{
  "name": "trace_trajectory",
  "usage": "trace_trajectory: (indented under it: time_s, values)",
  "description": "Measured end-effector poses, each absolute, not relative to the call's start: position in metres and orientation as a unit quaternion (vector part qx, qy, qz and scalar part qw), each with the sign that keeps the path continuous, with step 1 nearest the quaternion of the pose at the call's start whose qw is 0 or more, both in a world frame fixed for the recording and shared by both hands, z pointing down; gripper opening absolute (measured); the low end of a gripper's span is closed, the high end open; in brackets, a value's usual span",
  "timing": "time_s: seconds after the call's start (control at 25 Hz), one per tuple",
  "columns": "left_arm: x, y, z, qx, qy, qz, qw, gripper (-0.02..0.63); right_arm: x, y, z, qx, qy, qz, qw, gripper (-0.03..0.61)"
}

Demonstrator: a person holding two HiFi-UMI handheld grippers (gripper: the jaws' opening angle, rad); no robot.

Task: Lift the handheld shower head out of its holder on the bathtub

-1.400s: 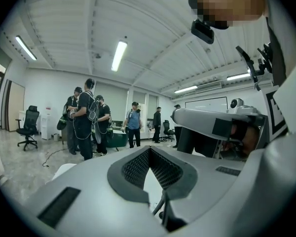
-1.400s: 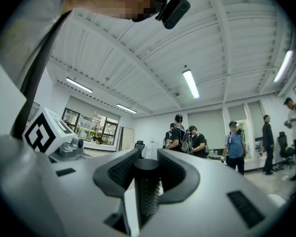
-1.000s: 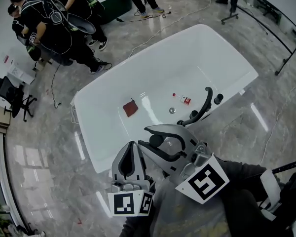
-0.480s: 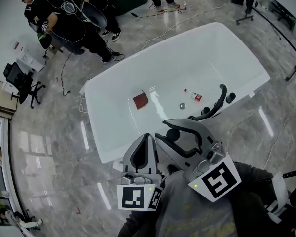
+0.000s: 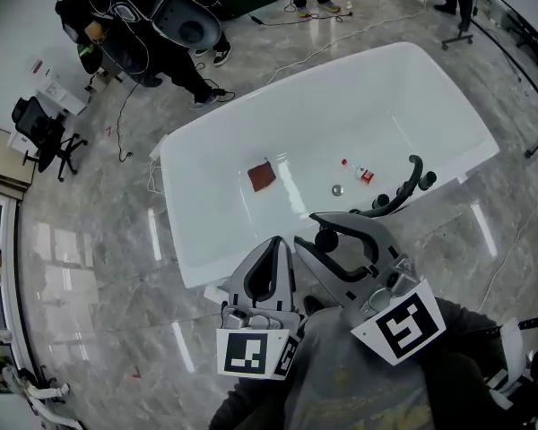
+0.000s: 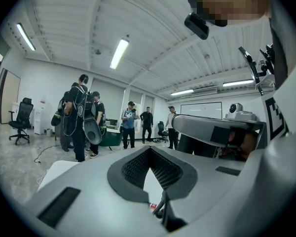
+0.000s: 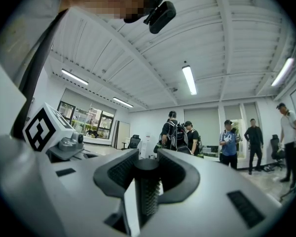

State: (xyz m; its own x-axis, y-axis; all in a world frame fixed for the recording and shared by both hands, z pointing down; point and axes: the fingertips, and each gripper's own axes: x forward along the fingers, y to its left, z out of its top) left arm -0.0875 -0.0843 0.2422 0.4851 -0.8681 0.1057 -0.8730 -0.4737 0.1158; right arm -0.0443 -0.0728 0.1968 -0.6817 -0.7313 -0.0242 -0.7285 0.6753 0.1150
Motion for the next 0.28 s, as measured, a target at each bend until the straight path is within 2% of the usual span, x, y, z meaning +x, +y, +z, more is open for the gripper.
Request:
trace_trajectory:
  time_s: [0.28]
  values:
    - [-0.0892,-0.0843,0.2426,0.858,-0.508,0.015,0.075,0.003,-0.0453,-0.073,0.1981,0.397,-0.916,-0.061,0.014,0.123]
